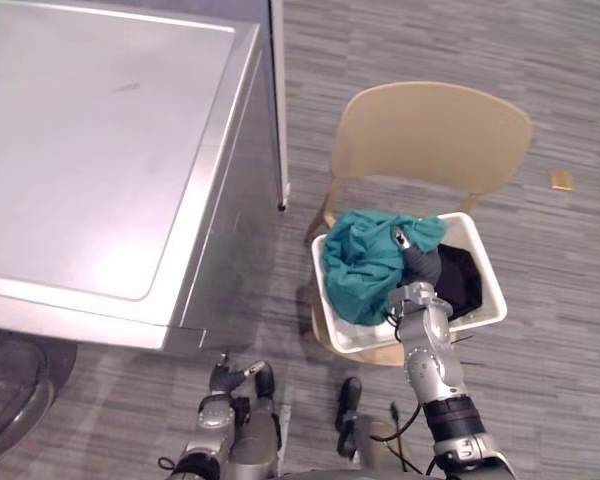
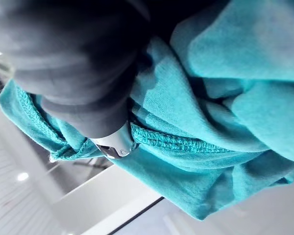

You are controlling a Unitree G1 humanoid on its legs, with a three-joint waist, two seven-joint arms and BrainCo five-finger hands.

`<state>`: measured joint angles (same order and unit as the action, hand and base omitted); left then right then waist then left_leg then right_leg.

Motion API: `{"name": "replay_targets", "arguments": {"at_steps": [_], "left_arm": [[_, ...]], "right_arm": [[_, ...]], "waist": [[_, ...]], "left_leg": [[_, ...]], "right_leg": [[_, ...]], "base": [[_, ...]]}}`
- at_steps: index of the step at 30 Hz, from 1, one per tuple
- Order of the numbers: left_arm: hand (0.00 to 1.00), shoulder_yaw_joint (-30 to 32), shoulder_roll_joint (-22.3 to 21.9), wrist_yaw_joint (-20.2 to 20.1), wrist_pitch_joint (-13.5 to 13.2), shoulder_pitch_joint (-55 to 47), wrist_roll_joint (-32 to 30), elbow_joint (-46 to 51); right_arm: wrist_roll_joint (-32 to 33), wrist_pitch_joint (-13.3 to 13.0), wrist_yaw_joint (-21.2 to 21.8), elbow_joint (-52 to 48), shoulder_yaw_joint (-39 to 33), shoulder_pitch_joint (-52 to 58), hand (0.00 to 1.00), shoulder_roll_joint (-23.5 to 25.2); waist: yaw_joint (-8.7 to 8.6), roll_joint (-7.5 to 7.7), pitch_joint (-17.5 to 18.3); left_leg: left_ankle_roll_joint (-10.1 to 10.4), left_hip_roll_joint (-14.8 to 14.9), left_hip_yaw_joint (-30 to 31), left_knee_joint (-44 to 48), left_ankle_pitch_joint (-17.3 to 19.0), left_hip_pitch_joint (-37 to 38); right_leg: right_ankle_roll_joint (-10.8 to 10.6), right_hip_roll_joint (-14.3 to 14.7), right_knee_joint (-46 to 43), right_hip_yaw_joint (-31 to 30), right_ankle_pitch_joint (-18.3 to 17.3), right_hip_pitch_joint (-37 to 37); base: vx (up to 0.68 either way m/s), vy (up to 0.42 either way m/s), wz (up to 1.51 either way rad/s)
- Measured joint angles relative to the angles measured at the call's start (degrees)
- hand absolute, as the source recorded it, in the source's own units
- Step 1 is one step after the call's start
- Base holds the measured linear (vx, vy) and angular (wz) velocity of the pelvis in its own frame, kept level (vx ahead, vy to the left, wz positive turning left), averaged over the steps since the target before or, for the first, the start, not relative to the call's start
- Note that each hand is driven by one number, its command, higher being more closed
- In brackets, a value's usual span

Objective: Pick up the laundry basket with both hands and put the clothes into the washing machine.

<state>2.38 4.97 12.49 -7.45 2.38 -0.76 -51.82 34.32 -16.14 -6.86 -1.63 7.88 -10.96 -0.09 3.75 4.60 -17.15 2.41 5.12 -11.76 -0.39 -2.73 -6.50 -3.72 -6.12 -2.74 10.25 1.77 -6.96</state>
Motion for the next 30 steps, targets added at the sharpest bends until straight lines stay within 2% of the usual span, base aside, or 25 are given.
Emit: {"name": "replay_targets", "arguments": {"at_steps": [2, 3, 4, 5, 6, 8, 10, 11, 13, 14, 15, 16, 18, 19, 20, 21, 23, 25, 27, 28, 30], "left_arm": [[0.0, -0.2, 0.3, 0.0, -0.1, 0.6, 0.0, 2.0], [0.0, 0.0, 0.3, 0.0, -0.6, 1.6, 0.0, 3.7], [0.0, 0.0, 0.3, 0.0, -0.7, 1.8, 0.0, 4.7], [0.0, -0.7, 0.4, 0.0, -0.7, 2.0, -0.2, 6.3], [0.0, -1.2, 0.3, 0.0, -0.9, 1.6, -0.8, 9.2], [0.0, -1.8, 0.5, 0.2, -1.9, -0.9, -1.9, 14.6], [0.0, -2.2, 0.3, 0.4, -2.6, -3.5, -2.3, 20.8], [0.0, -2.5, -0.2, 0.4, -3.0, -4.2, -2.6, 22.4], [0.0, -4.9, -2.1, 0.9, -3.4, -6.9, -2.7, 28.0], [0.0, -5.6, -2.7, 1.0, -3.5, -7.5, -2.7, 29.3], [0.0, -7.5, -3.4, 1.3, -3.6, -8.3, -2.7, 31.1], [0.0, -9.3, -3.7, 1.3, -3.7, -8.5, -2.7, 32.2], [0.0, -11.9, -4.1, 1.1, -4.2, -9.6, -2.9, 35.5], [0.0, -12.8, -4.0, 1.0, -5.0, -10.5, -3.5, 39.1], [0.0, -13.2, -3.6, 0.6, -5.8, -11.0, -3.7, 42.5], [0.0, -13.2, -3.1, 0.3, -7.4, -11.1, -4.0, 46.0], [0.0, -13.5, -2.2, 0.1, -9.2, -10.7, -4.6, 47.8], [0.0, -15.2, -1.7, 0.1, -9.9, -9.4, -5.9, 47.9], [0.0, -18.1, -1.6, -0.1, -9.9, -8.3, -7.7, 47.9], [0.0, -19.6, -1.1, -0.1, -9.9, -7.7, -8.3, 47.9], [0.0, -22.3, 0.4, -0.1, -10.0, -6.7, -8.9, 47.9]], "right_arm": [[-2.1, -1.5, 0.8, -3.3, 0.2, 0.4, 1.0, 0.5], [-3.8, -1.5, 0.8, -4.6, 0.3, 0.4, 1.0, 0.5], [-4.3, -1.6, 0.8, -4.7, 0.4, 0.4, 1.0, 0.6], [-5.4, -2.0, 0.5, -5.0, 0.6, 1.2, 1.0, 0.6], [-6.6, -2.3, 0.3, -5.8, 1.5, 2.7, 1.0, 0.5], [-8.5, -2.3, 0.4, -6.5, 4.6, 3.7, 1.0, 0.7], [-10.5, -2.4, 0.9, -6.7, 7.8, 3.2, 1.0, 0.6], [-11.1, -2.4, 0.9, -6.8, 8.2, 3.0, 1.0, 0.5], [-13.0, -2.4, 0.5, -6.9, 8.4, 2.6, 1.0, -1.3], [-13.2, -2.4, 0.3, -6.9, 8.4, 2.3, 1.0, -1.9], [-14.1, -2.4, -0.6, -6.9, 7.9, 2.1, 1.0, -3.8], [-14.9, -2.3, -0.9, -6.5, 6.8, 2.2, 1.0, -5.2], [-15.8, -2.2, -0.7, -5.8, 4.9, 1.9, 1.0, -6.0], [-15.9, -2.3, -0.7, -5.8, 4.0, 1.5, 1.0, -5.9], [-15.9, -2.4, -0.6, -5.8, 3.9, 1.3, 1.0, -6.0], [-15.9, -2.3, -0.6, -5.2, 4.0, 1.3, 1.0, -6.0], [-15.9, -2.3, -0.3, -4.3, 4.5, 1.3, 1.0, -6.0], [-16.4, -2.3, -0.3, -3.7, 4.6, 1.4, 1.0, -6.0], [-17.1, -2.3, 0.1, -3.6, 4.5, 1.4, 1.0, -6.0], [-17.2, -2.2, 0.7, -3.2, 4.7, 1.4, 1.0, -5.6], [-17.2, -1.4, 1.6, -2.6, 5.9, 1.4, 1.0, -4.1]], "waist": [[0.01, -0.06, 0.1], [0.23, -0.98, 0.1], [0.05, -1.2, 0.0], [-0.23, -1.1, 0.0], [0.22, -1.12, 0.0], [0.42, -1.11, 0.0], [1.44, -1.39, 0.2], [2.17, -2.07, 0.5], [3.25, -4.89, 1.6], [3.21, -5.83, 1.6], [2.93, -8.45, 1.4], [2.05, -8.88, 0.9], [1.57, -8.0, 1.1], [1.34, -7.49, 1.5], [1.23, -7.63, 1.9], [0.84, -7.91, 2.0], [0.1, -8.03, 2.1], [-0.19, -8.48, 2.6], [-0.98, -9.58, 4.2], [-1.23, -9.33, 5.3], [-0.69, -7.69, 6.7]], "left_leg": [[0.0, 0.7, 0.2, 2.8, 0.0, -2.8], [-1.1, 2.7, 0.9, 6.0, 0.5, -5.7], [-1.3, 2.9, 1.6, 6.6, 0.7, -6.0], [-1.3, 2.6, 3.3, 7.6, 0.7, -6.5], [-1.3, 2.1, 5.4, 9.1, 0.7, -6.7], [-1.2, 1.2, 8.7, 11.5, 0.7, -7.6], [0.2, 0.7, 11.0, 13.6, -0.3, -10.2], [1.0, 1.1, 11.8, 13.7, -1.1, -11.6], [1.7, 2.8, 15.5, 10.3, -5.8, -15.2], [1.7, 3.1, 16.5, 8.5, -7.4, -15.4], [1.3, 5.5, 16.7, 4.0, -7.1, -15.1], [0.0, 6.0, 15.1, 1.4, -2.7, -14.3], [0.2, 4.3, 10.8, 3.2, -2.4, -13.2], [0.1, 2.4, 8.9, 7.4, -2.3, -12.3], [0.0, 1.5, 7.4, 11.9, -2.1, -11.1], [-0.4, 1.3, 6.6, 16.8, 0.5, -8.2], [-0.2, 1.6, 6.5, 18.1, 5.4, -4.2], [0.6, 1.9, 6.3, 13.9, 6.9, 0.5], [0.8, 2.0, 6.8, 5.7, 6.7, 3.5], [2.1, 2.2, 6.9, 3.5, 6.2, 3.9], [1.5, 0.7, 7.0, 2.4, 5.1, 3.9]], "right_leg": [[-0.9, -0.1, -1.2, -1.4, 1.5, -2.2], [-3.6, 1.1, -2.9, -4.3, 2.2, -3.6], [-2.8, 0.9, -8.2, -5.0, -0.9, -4.5], [-1.4, -0.3, -17.7, -5.9, -5.9, -5.2], [-2.2, -1.9, -26.9, -7.1, -9.8, -4.2], [-2.8, -2.1, -33.6, -10.1, -12.2, -0.6], [-2.1, -0.9, -31.6, -12.1, -16.2, 2.6], [-1.2, -0.1, -29.7, -11.8, -18.2, 3.0], [1.8, 2.8, -23.2, -8.2, -23.0, 3.8], [2.1, 4.0, -21.9, -7.4, -23.6, 4.0], [3.4, 6.5, -20.2, -5.0, -23.2, 4.2], [5.1, 6.1, -18.6, -2.4, -21.6, 4.6], [6.6, 4.5, -16.5, 0.5, -19.4, 4.7], [6.9, 3.1, -14.9, 1.4, -17.2, 4.2], [7.1, 2.6, -13.3, 1.9, -15.3, 3.5], [7.3, 2.5, -11.5, 2.6, -13.2, 3.4], [7.2, 2.4, -9.6, 3.6, -11.2, 3.4], [6.2, 2.5, -7.7, 4.6, -9.5, 3.4], [4.7, 2.9, -6.7, 6.7, -8.5, 2.9], [4.2, 2.7, -6.9, 7.5, -8.1, 2.1], [3.0, 1.3, -6.2, 7.6, -6.7, 1.9]], "base": [[-0.1, 0.04, -0.12], [-0.13, 0.048, 0.02], [-0.11, 0.029, 0.38], [-0.06, -0.005, 0.84], [-0.1, -0.058, 1.11], [-0.16, -0.172, 1.05], [-0.24, -0.247, 0.65], [-0.28, -0.204, 0.41], [-0.47, -0.328, 0.53], [-0.52, -0.342, 0.64], [-0.36, -0.207, 0.94], [-0.43, -0.192, 1.22], [-0.35, -0.126, 0.93], [-0.34, -0.137, 0.49], [-0.37, -0.12, 0.48], [-0.26, -0.046, 0.31], [-0.2, 0.014, 0.31], [-0.17, 0.071, 0.35], [-0.14, 0.14, 0.53], [-0.09, 0.166, 0.45], [-0.04, 0.193, 0.16]]}}
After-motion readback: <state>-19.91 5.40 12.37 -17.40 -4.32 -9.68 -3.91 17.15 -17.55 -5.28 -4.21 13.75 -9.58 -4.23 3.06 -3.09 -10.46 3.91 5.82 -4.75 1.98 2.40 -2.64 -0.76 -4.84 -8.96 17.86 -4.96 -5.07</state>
